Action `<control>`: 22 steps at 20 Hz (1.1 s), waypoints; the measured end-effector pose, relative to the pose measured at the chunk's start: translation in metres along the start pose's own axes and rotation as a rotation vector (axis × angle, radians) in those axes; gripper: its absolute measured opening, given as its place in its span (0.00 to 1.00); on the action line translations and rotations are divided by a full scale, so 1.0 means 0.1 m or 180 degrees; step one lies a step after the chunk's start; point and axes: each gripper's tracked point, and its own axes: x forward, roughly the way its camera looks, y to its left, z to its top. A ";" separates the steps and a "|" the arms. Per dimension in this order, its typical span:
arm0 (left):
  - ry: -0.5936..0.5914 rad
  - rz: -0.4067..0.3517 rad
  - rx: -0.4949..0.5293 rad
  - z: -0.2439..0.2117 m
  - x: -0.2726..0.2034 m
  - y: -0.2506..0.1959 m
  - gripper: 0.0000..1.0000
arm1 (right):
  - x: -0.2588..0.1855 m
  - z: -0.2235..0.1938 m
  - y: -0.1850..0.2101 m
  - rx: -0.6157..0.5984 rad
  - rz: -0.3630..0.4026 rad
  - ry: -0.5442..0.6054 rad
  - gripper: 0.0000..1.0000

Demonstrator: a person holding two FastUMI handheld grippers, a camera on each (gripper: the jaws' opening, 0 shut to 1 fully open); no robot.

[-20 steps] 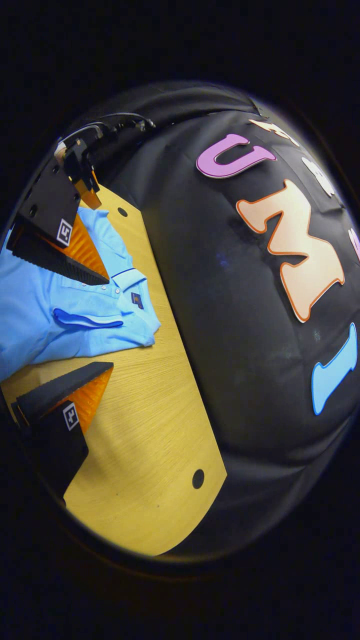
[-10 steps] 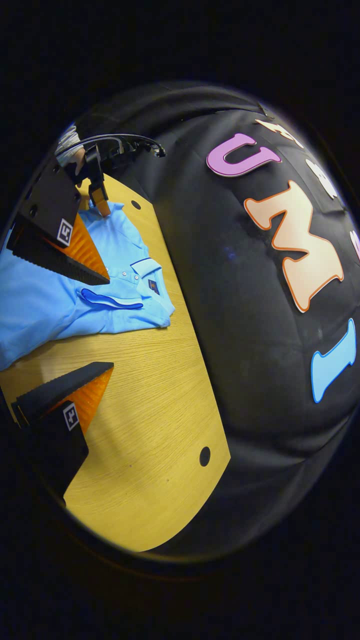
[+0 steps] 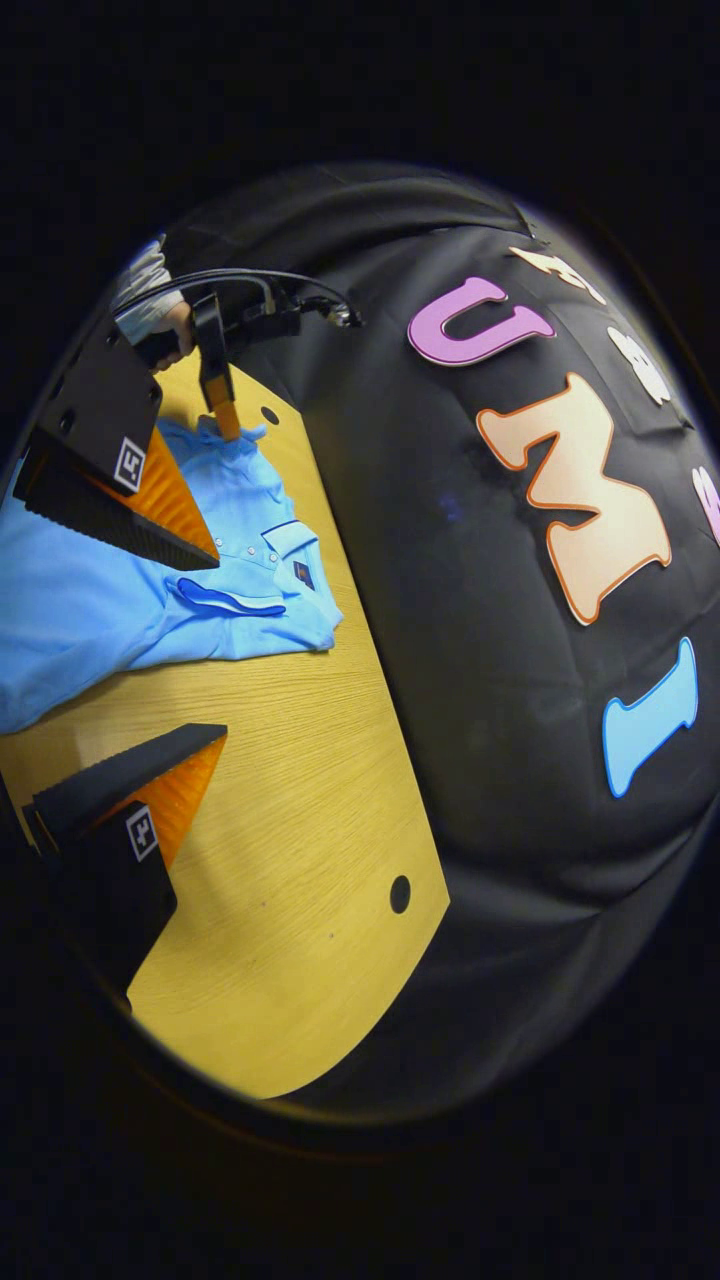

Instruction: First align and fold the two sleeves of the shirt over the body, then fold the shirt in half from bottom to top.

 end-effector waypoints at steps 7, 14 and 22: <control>0.0054 -0.0471 0.0132 0.09 -0.04 -0.85 0.00 | -0.24 -0.02 -0.04 0.0005 -0.0023 -0.0036 0.97; 0.0424 -0.0619 0.0491 -0.37 0.17 -1.21 0.00 | -0.28 -0.24 -0.07 -0.0056 -0.0082 0.0069 0.97; 0.0058 -0.0960 0.0418 -0.30 -0.40 -1.24 0.80 | -0.41 -0.40 -0.15 -0.0220 -0.0221 0.0001 0.97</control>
